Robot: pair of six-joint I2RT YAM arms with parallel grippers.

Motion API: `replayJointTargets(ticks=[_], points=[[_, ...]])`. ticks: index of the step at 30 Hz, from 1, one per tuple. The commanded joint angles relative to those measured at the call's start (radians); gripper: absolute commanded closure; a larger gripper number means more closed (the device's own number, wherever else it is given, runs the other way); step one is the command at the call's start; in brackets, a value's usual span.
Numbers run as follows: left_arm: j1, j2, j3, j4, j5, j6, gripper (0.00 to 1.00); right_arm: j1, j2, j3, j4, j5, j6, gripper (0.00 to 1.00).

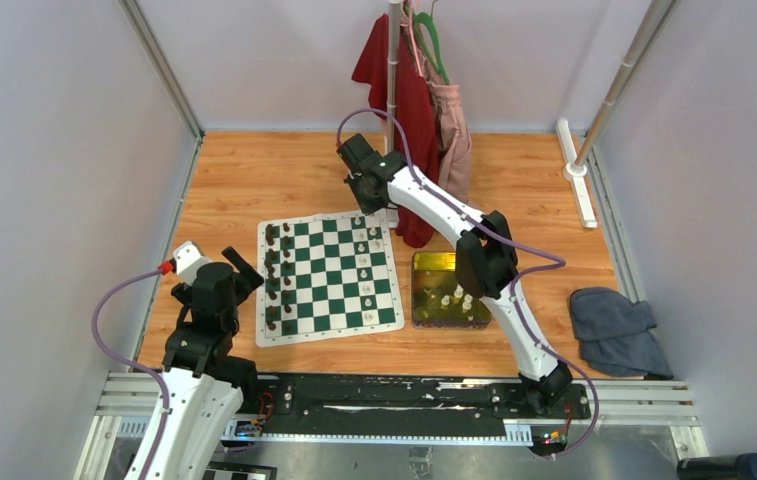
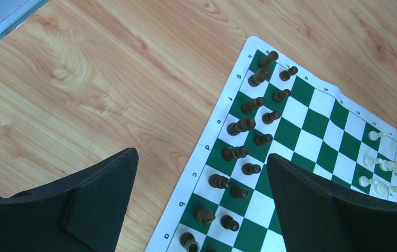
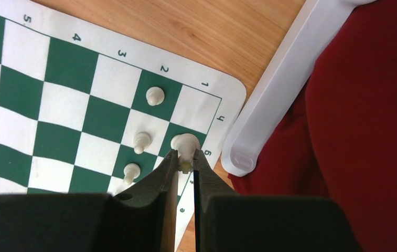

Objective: Set up the chess pieces on the board
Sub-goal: Place the chess piece on the chessboard.

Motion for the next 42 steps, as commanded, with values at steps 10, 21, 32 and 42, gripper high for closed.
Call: replayJointTargets(ticks=[10, 21, 32, 42], points=[[-0.006, 0.011, -0.010, 0.010, -0.013, 0.002, 0.00, -0.044, 0.097, 0.055, -0.012, -0.060, -0.016, 1.00], [-0.006, 0.033, -0.019, 0.025, -0.019, 0.008, 0.00, -0.056, 0.154, 0.107, -0.013, -0.089, -0.010, 1.00], [-0.006, 0.036, -0.019, 0.027, -0.023, 0.009, 0.00, -0.060, 0.173, 0.116, -0.010, -0.102, -0.011, 1.00], [-0.006, 0.036, -0.020, 0.027, -0.023, 0.009, 0.00, -0.062, 0.170, 0.112, -0.010, -0.104, -0.018, 0.88]])
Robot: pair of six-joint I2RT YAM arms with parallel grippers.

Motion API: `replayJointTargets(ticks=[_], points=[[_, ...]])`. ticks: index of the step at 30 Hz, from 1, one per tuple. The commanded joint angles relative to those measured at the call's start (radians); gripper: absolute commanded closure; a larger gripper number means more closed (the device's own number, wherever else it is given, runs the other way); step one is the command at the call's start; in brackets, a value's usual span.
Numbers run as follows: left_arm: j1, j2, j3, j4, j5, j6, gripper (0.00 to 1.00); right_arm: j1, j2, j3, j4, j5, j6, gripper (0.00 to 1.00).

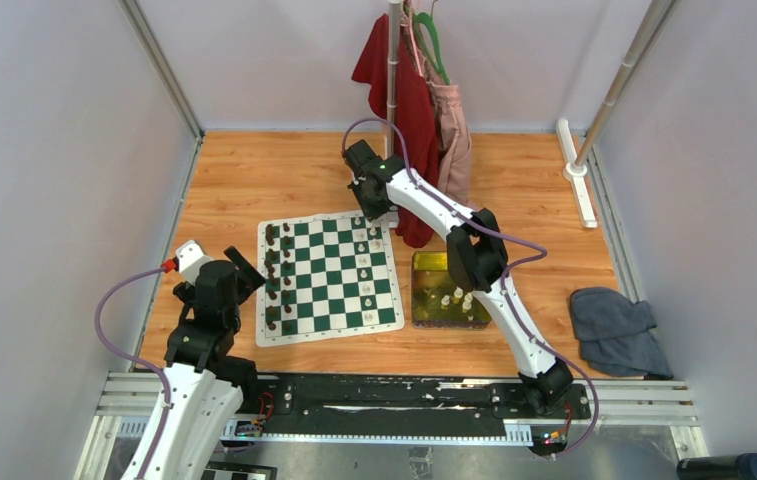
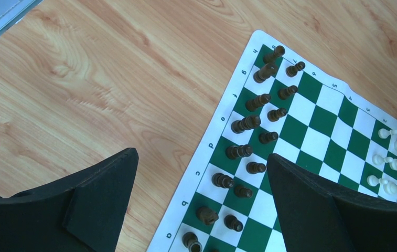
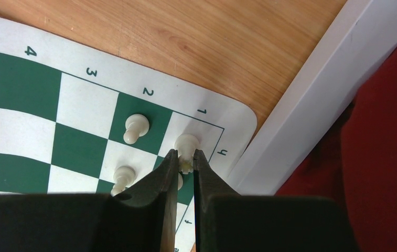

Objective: Set up the chess pieces on the board
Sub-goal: Place the chess piece on the chessboard.

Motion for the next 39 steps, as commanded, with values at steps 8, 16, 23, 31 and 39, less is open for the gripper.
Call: replayJointTargets(ticks=[8, 16, 23, 31, 39], points=[[-0.006, 0.010, -0.013, 0.019, -0.020, 0.011, 0.00, -0.017, 0.017, 0.041, -0.011, -0.018, -0.023, 0.75], [-0.006, 0.016, -0.012, 0.021, -0.021, 0.015, 0.00, -0.021, 0.010, 0.059, -0.017, -0.026, -0.031, 0.70], [-0.006, 0.020, -0.010, 0.019, -0.021, 0.016, 0.00, -0.022, -0.013, 0.058, -0.019, -0.024, -0.038, 0.70], [-0.006, 0.020, -0.004, 0.006, -0.023, 0.010, 0.00, -0.013, -0.094, 0.031, -0.023, -0.026, -0.042, 0.68], [-0.006, 0.006, 0.000, -0.005, -0.019, -0.001, 0.00, 0.041, -0.286, -0.143, -0.014, 0.017, -0.054, 0.62]])
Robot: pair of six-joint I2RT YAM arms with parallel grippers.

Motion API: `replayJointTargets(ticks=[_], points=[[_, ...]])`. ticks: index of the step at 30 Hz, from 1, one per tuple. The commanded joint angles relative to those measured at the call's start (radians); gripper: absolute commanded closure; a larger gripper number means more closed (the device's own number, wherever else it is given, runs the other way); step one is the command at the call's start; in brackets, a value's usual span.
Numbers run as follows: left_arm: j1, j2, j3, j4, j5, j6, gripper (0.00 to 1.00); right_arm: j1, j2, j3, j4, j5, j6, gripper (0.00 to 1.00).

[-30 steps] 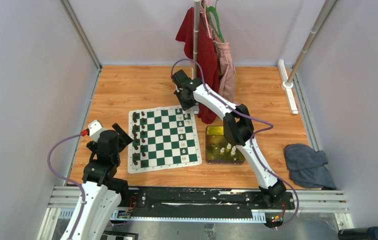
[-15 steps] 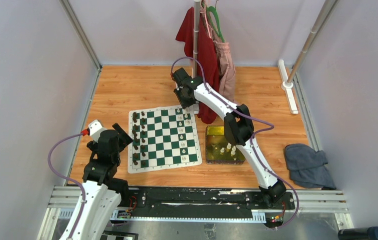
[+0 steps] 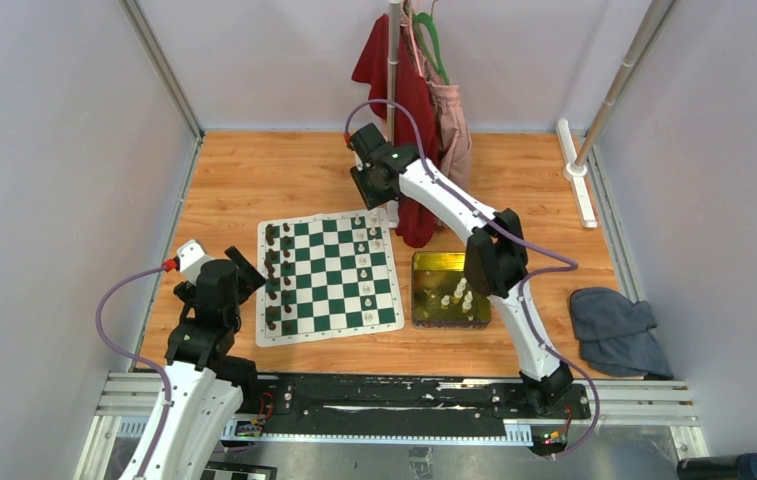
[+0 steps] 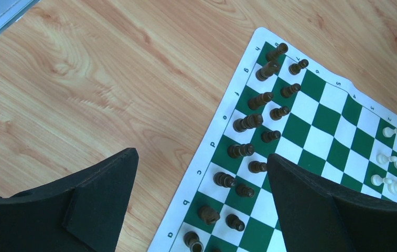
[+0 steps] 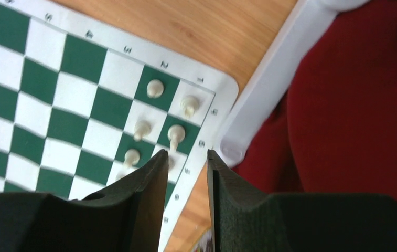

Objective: Set up the chess pieces on the board
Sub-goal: Place the chess piece on the chessboard, then pick up the chess piece from the storage box.

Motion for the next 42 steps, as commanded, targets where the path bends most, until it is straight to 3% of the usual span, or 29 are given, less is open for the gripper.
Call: replayJointTargets(ticks=[1, 10, 17, 22, 31, 42], points=[[-0.007, -0.009, 0.001, -0.005, -0.015, 0.000, 0.00, 0.053, -0.169, -0.115, -0.010, 0.039, -0.027, 0.61], [-0.034, -0.011, 0.001, -0.003, -0.006, 0.003, 0.00, 0.128, -0.559, -0.552, -0.007, 0.164, 0.056, 0.59], [-0.055, -0.026, -0.002, 0.000, -0.003, 0.005, 0.00, 0.146, -0.886, -0.956, 0.001, 0.299, 0.235, 0.58], [-0.063, -0.039, -0.008, 0.008, 0.003, 0.009, 0.00, 0.142, -1.046, -1.148, 0.001, 0.412, 0.326, 0.55], [-0.073, -0.041, -0.010, 0.014, 0.005, 0.015, 0.00, 0.053, -1.058, -1.304, 0.091, 0.356, 0.339, 0.52], [-0.074, -0.036, -0.013, 0.019, 0.001, 0.020, 0.00, -0.039, -0.974, -1.330, 0.185, 0.265, 0.314, 0.52]])
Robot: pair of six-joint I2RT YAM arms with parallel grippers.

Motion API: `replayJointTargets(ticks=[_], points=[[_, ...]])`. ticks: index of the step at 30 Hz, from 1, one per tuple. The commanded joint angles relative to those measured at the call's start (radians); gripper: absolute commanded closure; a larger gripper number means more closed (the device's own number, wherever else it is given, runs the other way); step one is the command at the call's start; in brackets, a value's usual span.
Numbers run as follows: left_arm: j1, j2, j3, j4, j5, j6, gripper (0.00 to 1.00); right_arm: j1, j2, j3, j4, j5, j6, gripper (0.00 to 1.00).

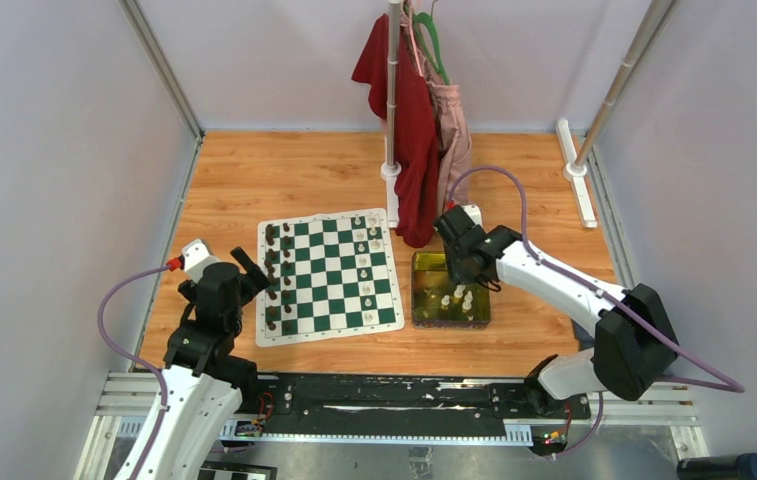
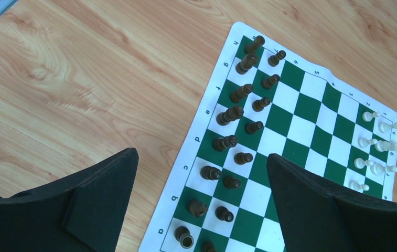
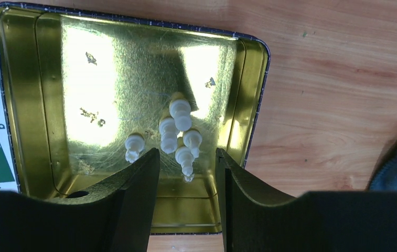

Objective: Set up the chess pieces on the board
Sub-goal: Pick up the chess piece from the storage box.

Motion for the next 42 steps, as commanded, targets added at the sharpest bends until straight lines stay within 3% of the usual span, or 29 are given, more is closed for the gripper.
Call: replayJointTargets(ticks=[1, 27, 42], points=[[-0.008, -0.001, -0.013, 0.018, -0.005, 0.015, 0.00, -0.033, 0.037, -0.001, 0.043, -0.033, -0.005, 0.53], [-0.008, 0.026, -0.009, 0.028, -0.015, 0.029, 0.00, -0.091, 0.172, 0.024, 0.102, -0.092, -0.018, 0.62], [-0.008, 0.025, -0.010, 0.029, -0.018, 0.030, 0.00, -0.100, 0.202, 0.031, 0.101, -0.117, -0.018, 0.77]])
